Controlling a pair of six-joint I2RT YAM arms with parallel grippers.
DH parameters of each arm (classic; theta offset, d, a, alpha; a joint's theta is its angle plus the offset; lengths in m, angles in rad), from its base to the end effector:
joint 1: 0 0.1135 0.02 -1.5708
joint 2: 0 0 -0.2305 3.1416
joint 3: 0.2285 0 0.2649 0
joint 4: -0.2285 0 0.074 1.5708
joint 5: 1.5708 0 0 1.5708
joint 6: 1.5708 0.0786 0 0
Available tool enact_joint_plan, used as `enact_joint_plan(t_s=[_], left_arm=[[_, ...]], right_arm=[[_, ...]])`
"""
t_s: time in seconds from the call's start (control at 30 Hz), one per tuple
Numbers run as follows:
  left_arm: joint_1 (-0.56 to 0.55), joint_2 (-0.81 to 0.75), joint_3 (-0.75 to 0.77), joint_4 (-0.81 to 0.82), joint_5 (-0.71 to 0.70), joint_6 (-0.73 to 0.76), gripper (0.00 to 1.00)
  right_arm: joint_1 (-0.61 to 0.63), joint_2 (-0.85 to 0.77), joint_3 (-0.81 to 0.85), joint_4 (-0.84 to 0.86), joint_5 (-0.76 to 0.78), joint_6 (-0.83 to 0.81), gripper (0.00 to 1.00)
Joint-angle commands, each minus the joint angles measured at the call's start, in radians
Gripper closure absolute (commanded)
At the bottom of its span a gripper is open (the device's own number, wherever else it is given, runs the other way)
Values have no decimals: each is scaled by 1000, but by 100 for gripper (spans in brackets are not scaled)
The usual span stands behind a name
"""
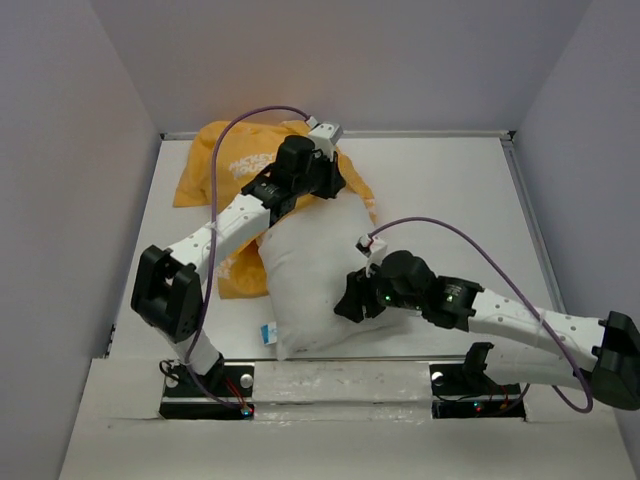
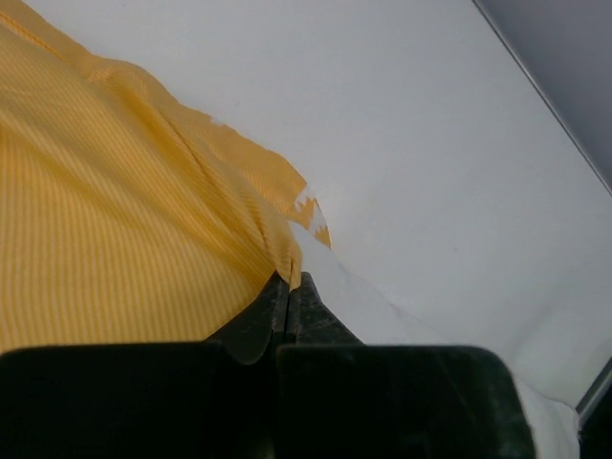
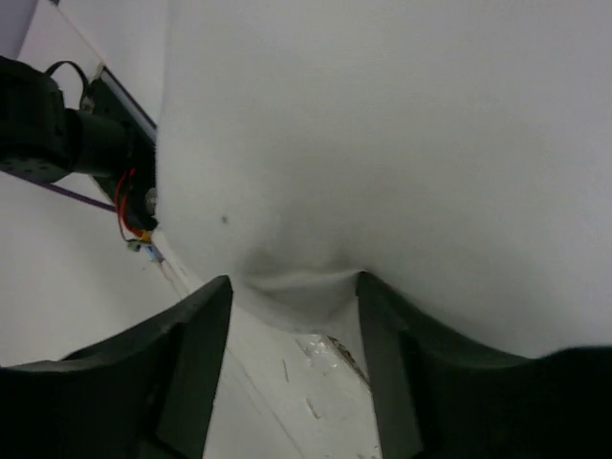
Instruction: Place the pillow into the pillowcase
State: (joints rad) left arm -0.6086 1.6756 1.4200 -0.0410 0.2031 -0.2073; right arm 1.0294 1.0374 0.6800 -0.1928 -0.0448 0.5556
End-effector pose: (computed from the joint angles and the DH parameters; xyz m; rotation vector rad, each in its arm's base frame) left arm 0.3629 -0.2722 0.2914 0.5259 1.8573 -0.7452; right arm 0.1493 0.2551 0.1982 -0.5636 2.2124 0.9459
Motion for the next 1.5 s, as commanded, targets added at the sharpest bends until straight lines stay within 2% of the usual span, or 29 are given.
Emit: enact_joint_plan(t_s=[0.0, 0.1, 0.13, 0.23, 0.4, 0.43, 0.57, 0.63, 0.67, 0.7, 0.8, 0.83, 0.97, 1.07, 1.1, 1.17, 1.23, 1.27, 1.33, 1.47], left_arm=[[-22, -169, -84, 112, 162, 3, 100], [-22, -198, -99, 73, 130, 22, 100], [-22, -203, -105, 66, 127, 25, 100], [-22, -215, -124, 93, 168, -12, 100], [-29, -273, -176, 199, 248, -92, 100], [-36, -290, -185, 211, 254, -104, 100], [-49, -365, -217, 280, 340, -184, 100], [-66, -392, -265, 361, 387, -228, 100], [-74, -414, -276, 377, 397, -244, 100], [-82, -421, -298, 389, 398, -263, 100], [-129, -459, -340, 415, 400, -306, 100], [-147, -467, -349, 396, 383, -308, 100], [-240, -490, -335, 328, 311, -285, 100], [-244, -504, -365, 314, 253, -274, 100], [-244, -498, -346, 255, 228, -261, 100], [-243, -467, -325, 240, 232, -268, 100], [-263, -445, -277, 259, 266, -283, 100], [-310, -441, -259, 253, 257, -284, 100], [-351, -429, -213, 240, 236, -277, 100], [-381, -450, -227, 257, 321, -326, 100]], right_arm=[[8, 1, 215, -55, -67, -118, 24], [8, -95, 286, -175, 25, -167, 15], [8, -124, 300, -197, 107, -177, 8], [-75, -139, 294, -194, 207, -200, 2], [-219, 99, 236, -21, 157, -155, 0], [-233, 133, 225, 59, 148, -134, 0], [-244, 346, 251, 179, 60, -60, 1], [-244, 410, 253, 333, -3, -8, 23], [-244, 412, 244, 387, -3, 18, 48], [-244, 403, 221, 439, 37, 89, 99], [-244, 307, 184, 597, 147, 197, 100], [-244, 271, 158, 652, 228, 217, 100], [-244, 86, 104, 752, 462, 260, 100], [-244, -43, 27, 914, 504, 215, 100], [-244, -94, 24, 920, 490, 210, 100], [-244, -123, 13, 899, 454, 214, 100], [-244, -87, 13, 848, 505, 225, 100], [-262, -54, 13, 842, 522, 225, 100], [-360, 63, 32, 760, 463, 291, 100], [-411, 197, 84, 647, 513, 311, 100]])
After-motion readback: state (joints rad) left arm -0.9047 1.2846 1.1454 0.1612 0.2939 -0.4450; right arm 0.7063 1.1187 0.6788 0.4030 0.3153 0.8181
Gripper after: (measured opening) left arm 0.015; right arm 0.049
